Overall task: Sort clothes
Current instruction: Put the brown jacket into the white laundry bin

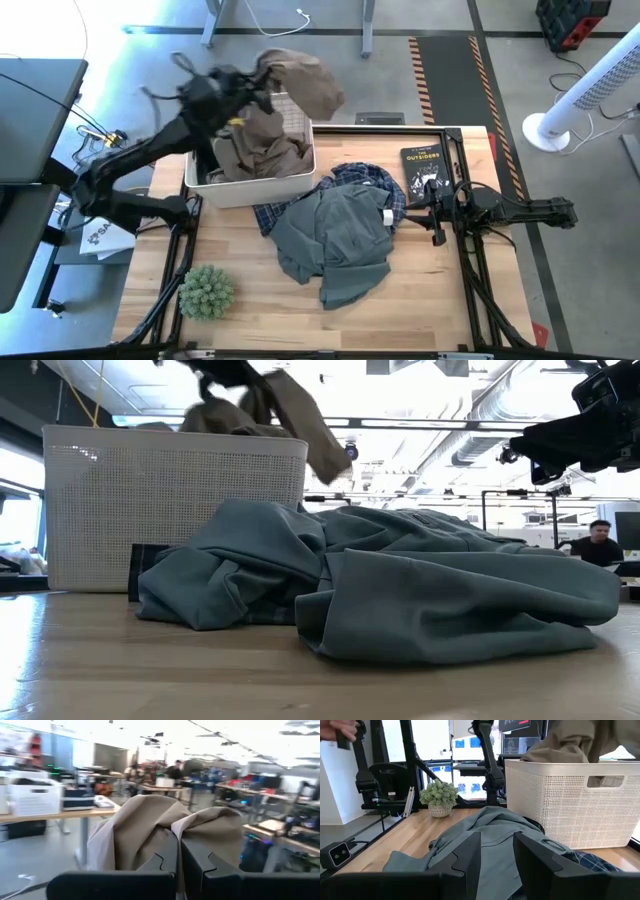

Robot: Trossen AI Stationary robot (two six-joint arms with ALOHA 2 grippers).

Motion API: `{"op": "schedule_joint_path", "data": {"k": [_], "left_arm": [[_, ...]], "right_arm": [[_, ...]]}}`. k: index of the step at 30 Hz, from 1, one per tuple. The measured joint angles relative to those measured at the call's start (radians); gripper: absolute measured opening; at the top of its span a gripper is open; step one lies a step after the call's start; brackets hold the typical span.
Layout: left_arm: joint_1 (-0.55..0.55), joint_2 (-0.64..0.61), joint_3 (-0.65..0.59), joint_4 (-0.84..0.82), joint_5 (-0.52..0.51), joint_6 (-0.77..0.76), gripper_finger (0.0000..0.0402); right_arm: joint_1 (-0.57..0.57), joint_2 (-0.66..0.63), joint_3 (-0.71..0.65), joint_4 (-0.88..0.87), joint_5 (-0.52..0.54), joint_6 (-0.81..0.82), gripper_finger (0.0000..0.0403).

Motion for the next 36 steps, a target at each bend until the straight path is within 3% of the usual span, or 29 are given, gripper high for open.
{"op": "schedule_joint_path", "data": {"k": [5,11,16,23,29,36], "left_arm": [[-0.039,-0.207,0.001,-0.353,-0.21,0.073,0.0001],[-0.024,-0.305,-0.028,-0.817,-0.228,-0.064,0.0001],[-0.024,-0.221,-0.186,-0.835,-0.077,-0.21,0.0001],[-0.046,0.084,-0.299,-0.841,-0.006,-0.294,0.0],[0.006,0.263,-0.245,-0.904,0.202,-0.364,0.0029],[0.095,0.226,-0.028,-1.192,0.292,-0.183,0.0109]], "right_arm": [[0.0,0.0,0.0,0.0,0.0,0.0,0.0112],[0.0,0.0,0.0,0.0,0.0,0.0,0.0112],[0.0,0.0,0.0,0.0,0.0,0.0,0.0112],[0.0,0.0,0.0,0.0,0.0,0.0,0.0112],[0.0,0.0,0.0,0.0,0.0,0.0,0.0112],[0.0,0.0,0.0,0.0,0.0,0.0,0.0112]]}}
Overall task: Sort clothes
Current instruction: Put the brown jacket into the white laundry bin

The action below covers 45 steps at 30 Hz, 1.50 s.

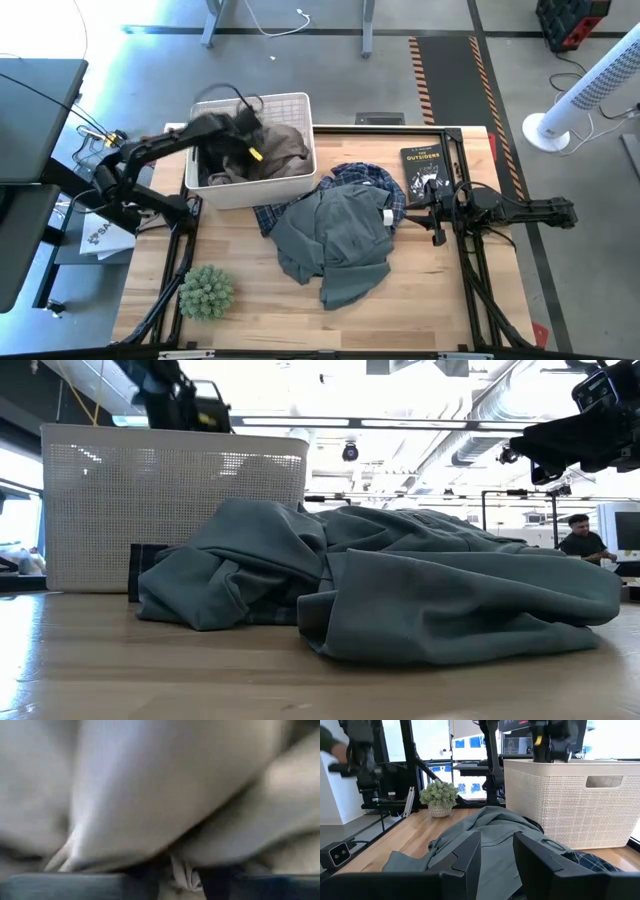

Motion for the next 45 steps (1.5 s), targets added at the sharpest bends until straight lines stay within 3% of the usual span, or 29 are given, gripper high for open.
{"op": "schedule_joint_path", "data": {"k": [5,9,11,14,18,21,24,28,30,37,45], "left_arm": [[0.057,-0.053,0.215,-0.283,0.116,0.057,0.0163],[0.057,-0.102,0.351,-0.415,0.112,0.042,0.0181],[0.057,-0.14,0.374,-0.354,0.109,0.027,0.0183],[0.046,-0.183,0.35,-0.093,0.138,0.065,0.0183],[0.029,-0.178,0.251,0.267,0.168,0.157,0.0183],[0.027,-0.138,0.147,0.429,0.164,0.173,0.0175],[0.028,-0.074,0.036,0.452,0.112,0.173,0.0162],[0.028,0.021,-0.118,0.47,-0.124,0.205,0.0146],[0.045,0.073,-0.174,0.478,-0.187,0.201,0.0139],[0.119,0.112,-0.168,0.438,-0.124,0.305,0.0121],[0.14,0.025,0.084,0.328,-0.045,0.55,0.0107]], "right_arm": [[0.0,0.0,0.0,0.0,0.0,0.0,0.0112],[0.0,0.0,0.0,0.0,0.0,0.0,0.0112],[0.0,0.0,0.0,0.0,0.0,0.0,0.0112],[0.0,0.0,0.0,0.0,0.0,0.0,0.0112],[0.0,0.0,0.0,0.0,0.0,0.0,0.0112],[0.0,0.0,0.0,0.0,0.0,0.0,0.0112],[0.0,0.0,0.0,0.0,0.0,0.0,0.0112],[0.0,0.0,0.0,0.0,0.0,0.0,0.0112],[0.0,0.0,0.0,0.0,0.0,0.0,0.0112],[0.0,0.0,0.0,0.0,0.0,0.0,0.0112],[0.0,0.0,0.0,0.0,0.0,0.0,0.0112]]}}
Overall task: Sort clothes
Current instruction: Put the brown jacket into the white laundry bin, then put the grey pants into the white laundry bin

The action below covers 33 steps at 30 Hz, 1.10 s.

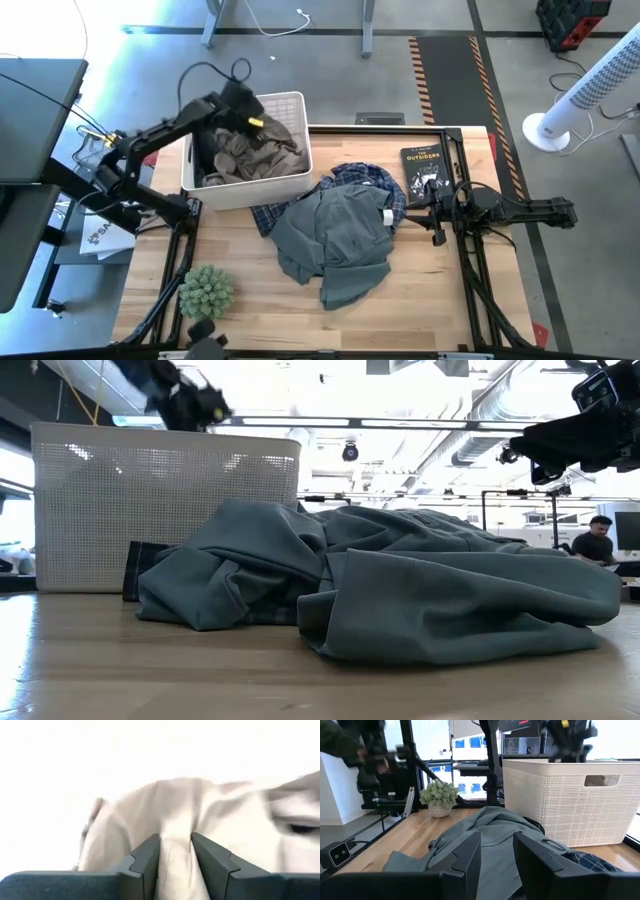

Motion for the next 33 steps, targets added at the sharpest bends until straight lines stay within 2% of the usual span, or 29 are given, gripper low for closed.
{"op": "schedule_joint_path", "data": {"k": [3,7,11,13,14,15,19,21,24,26,28,30,33], "left_arm": [[-0.051,-0.034,0.118,-0.125,0.018,0.014,0.0097],[-0.184,-0.095,0.263,-0.295,0.033,-0.079,0.0078],[-0.373,-0.169,0.357,-0.411,0.2,-0.155,0.0056],[-0.486,-0.201,0.365,-0.431,0.294,-0.21,0.0045],[-0.541,-0.214,0.363,-0.439,0.304,-0.243,0.0039],[-0.594,-0.22,0.361,-0.458,0.281,-0.274,0.0033],[-0.737,-0.199,0.356,-0.632,0.067,-0.381,0.0013],[-0.767,-0.182,0.335,-0.676,0.025,-0.395,0.0006],[-0.783,-0.156,0.261,-0.683,0.02,-0.397,0.0001],[-0.782,-0.137,0.196,-0.679,0.012,-0.349,0.0002],[-0.781,-0.121,0.129,-0.683,-0.042,-0.269,0.0002],[-0.781,-0.104,0.074,-0.691,-0.167,-0.177,0.0002],[-0.778,-0.081,0.027,-0.706,-0.42,-0.039,0.0002]], "right_arm": [[0.0,0.0,0.0,0.0,0.0,0.0,0.0112],[0.0,0.0,0.0,0.0,0.0,0.0,0.0112],[0.0,0.0,0.0,0.0,0.0,0.0,0.0112],[0.0,0.0,0.0,0.0,0.0,0.0,0.0112],[0.0,0.0,0.0,0.0,0.0,0.0,0.0112],[0.0,0.0,0.0,0.0,0.0,0.0,0.0112],[0.0,0.0,0.0,0.0,0.0,0.0,0.0112],[0.0,0.0,0.0,0.0,0.0,0.0,0.0112],[0.0,0.0,0.0,0.0,0.0,0.0,0.0112],[0.0,0.0,0.0,0.0,0.0,0.0,0.0112],[0.0,0.0,0.0,0.0,0.0,0.0,0.0112],[0.0,0.0,0.0,0.0,0.0,0.0,0.0112],[0.0,0.0,0.0,0.0,0.0,0.0,0.0112]]}}
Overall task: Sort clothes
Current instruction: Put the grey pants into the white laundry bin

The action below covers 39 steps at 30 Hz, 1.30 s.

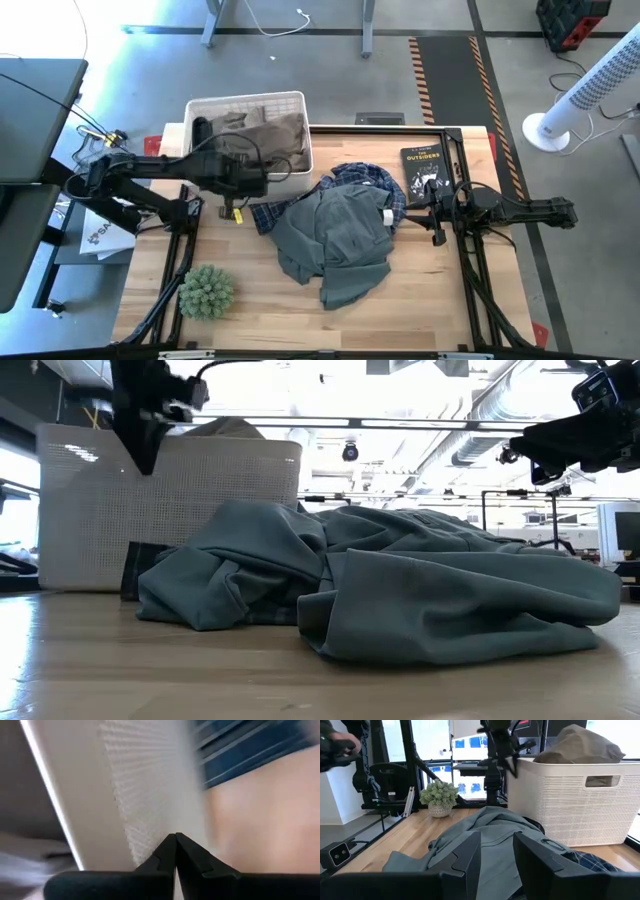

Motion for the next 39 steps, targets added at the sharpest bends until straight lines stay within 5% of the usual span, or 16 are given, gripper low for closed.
{"op": "schedule_joint_path", "data": {"k": [4,8,16,19,29,39], "left_arm": [[0.04,0.0,-0.01,0.022,-0.137,0.133,0.0003],[0.059,-0.018,0.002,0.035,-0.005,0.144,0.0003],[-0.018,-0.034,0.202,-0.066,0.318,-0.159,0.0003],[-0.059,-0.037,0.272,0.065,0.405,-0.21,0.0003],[-0.14,0.114,0.283,0.768,0.283,-0.126,0.0004],[-0.145,0.37,0.282,0.984,0.339,-0.136,0.0081]], "right_arm": [[0.0,0.0,0.0,0.0,0.0,0.0,0.0112],[0.0,0.0,0.0,0.0,0.0,0.0,0.0112],[0.0,0.0,0.0,0.0,0.0,0.0,0.0112],[0.0,0.0,0.0,0.0,0.0,0.0,0.0112],[0.0,0.0,0.0,0.0,0.0,0.0,0.0112],[0.0,0.0,0.0,0.0,0.0,0.0,0.0112]]}}
